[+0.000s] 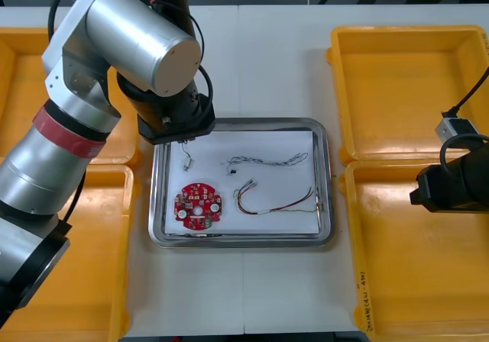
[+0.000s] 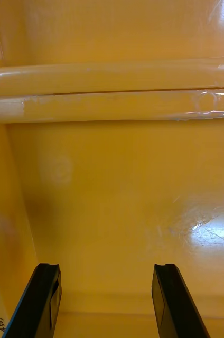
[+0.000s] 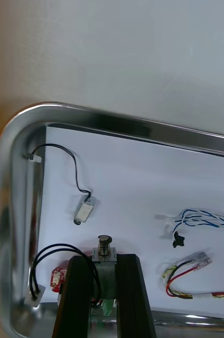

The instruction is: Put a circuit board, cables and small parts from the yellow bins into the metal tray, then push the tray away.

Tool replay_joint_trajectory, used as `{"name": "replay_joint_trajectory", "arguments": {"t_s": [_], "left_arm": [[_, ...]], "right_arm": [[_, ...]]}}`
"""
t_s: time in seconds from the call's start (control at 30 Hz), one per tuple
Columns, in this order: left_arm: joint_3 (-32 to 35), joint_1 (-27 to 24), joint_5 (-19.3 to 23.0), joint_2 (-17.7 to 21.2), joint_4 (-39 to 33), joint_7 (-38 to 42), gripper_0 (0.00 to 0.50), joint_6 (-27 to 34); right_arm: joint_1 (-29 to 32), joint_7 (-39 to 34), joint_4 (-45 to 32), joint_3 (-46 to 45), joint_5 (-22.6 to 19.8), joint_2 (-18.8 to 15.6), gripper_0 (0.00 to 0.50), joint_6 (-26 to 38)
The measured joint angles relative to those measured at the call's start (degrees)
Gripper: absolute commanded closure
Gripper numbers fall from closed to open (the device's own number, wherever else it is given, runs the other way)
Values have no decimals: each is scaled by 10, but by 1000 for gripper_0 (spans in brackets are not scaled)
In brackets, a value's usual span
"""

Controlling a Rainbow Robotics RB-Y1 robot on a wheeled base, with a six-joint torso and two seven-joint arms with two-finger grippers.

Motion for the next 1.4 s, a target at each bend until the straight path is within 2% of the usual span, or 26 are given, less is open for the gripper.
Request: {"name": "replay_joint_trajectory", "arguments": {"t_s": [0.17,0.5,1.17,1.2,1.23,1.27,1.3,1.33,1.37,1.4], "left_arm": [[-12,0,-9,-20,28,0,500,-29],[-43,0,-12,-30,76,0,500,-76],[-68,1,-17,-41,130,0,494,-103],[-68,1,-18,-41,132,0,461,-104],[-68,1,-19,-41,133,0,461,-104],[-69,1,-19,-41,133,0,274,-104],[-69,1,-19,-41,133,0,203,-105],[-69,1,-19,-41,133,0,81,-105],[-69,1,-19,-41,133,0,22,-106],[-69,1,-20,-41,133,0,0,-107]], "right_arm": [[0,0,0,0,0,0,0,0],[0,0,0,0,0,0,0,0],[0,0,0,0,0,0,0,0],[0,0,0,0,0,0,0,0],[0,0,0,0,0,0,0,0],[0,0,0,0,0,0,0,0],[0,0,0,0,0,0,0,0],[0,0,0,0,0,0,0,0],[0,0,0,0,0,0,0,0],[0,0,0,0,0,0,0,0]]}}
